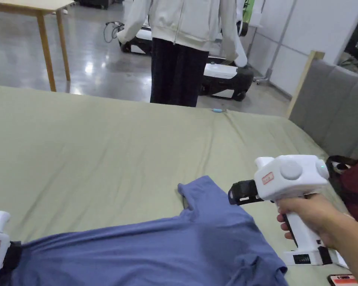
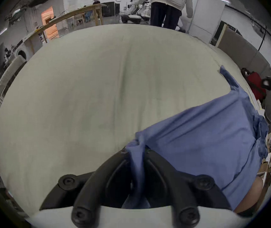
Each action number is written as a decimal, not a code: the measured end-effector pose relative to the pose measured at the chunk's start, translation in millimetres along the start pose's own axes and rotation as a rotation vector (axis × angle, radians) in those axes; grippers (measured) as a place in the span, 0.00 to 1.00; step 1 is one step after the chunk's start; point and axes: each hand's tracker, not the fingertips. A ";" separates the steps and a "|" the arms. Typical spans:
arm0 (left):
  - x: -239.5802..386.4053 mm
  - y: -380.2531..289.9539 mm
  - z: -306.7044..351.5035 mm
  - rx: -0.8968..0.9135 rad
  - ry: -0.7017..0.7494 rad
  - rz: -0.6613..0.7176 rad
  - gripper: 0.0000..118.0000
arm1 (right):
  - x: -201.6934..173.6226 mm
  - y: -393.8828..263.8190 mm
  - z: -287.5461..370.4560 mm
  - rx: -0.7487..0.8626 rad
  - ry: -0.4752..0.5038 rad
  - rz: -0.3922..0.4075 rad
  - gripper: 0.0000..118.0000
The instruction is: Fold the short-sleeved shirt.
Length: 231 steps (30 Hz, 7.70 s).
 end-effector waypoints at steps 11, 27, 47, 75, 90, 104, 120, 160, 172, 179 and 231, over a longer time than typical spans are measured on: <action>1.5 6.3 -5.5 -0.018 0.014 -0.021 0.07 | 0.3 -18.6 -42.8 -0.116 -0.013 0.008 0.48; 9.4 2.2 91.0 0.198 0.006 -0.116 0.07 | 6.8 -74.9 96.3 0.210 0.100 0.109 0.03; 0.6 -149.6 119.6 0.092 -0.132 -0.150 0.07 | 19.7 -315.5 127.6 0.122 0.188 -0.104 0.03; 146.0 -173.7 174.8 0.580 -0.125 0.046 0.04 | -156.6 -324.9 180.4 0.694 0.051 -0.066 0.01; 0.6 -100.8 124.2 -0.021 -0.249 0.105 0.99 | -146.5 -334.7 187.7 0.675 0.079 -0.040 0.00; 53.7 -145.3 98.4 -0.080 -0.055 -0.091 0.62 | -145.8 -334.2 184.4 0.662 0.088 -0.041 0.00; 19.9 -108.8 129.0 -0.063 -0.181 -0.042 0.11 | -150.8 -334.7 180.1 0.614 0.099 -0.018 0.00; 95.0 -76.8 160.2 -0.049 -0.270 -0.176 0.11 | -178.1 -334.1 174.9 0.579 0.143 0.029 0.00; 128.4 -102.7 122.3 -0.129 -0.393 -0.134 0.92 | -176.9 -334.0 172.0 0.572 0.143 0.029 0.00; 58.6 -109.3 227.2 0.136 -0.434 -0.027 0.85 | -175.4 -333.1 168.9 0.566 0.148 0.037 0.00; 26.4 -101.1 79.1 -0.115 -0.409 0.026 0.73 | -179.9 -334.3 174.1 0.566 0.155 0.023 0.00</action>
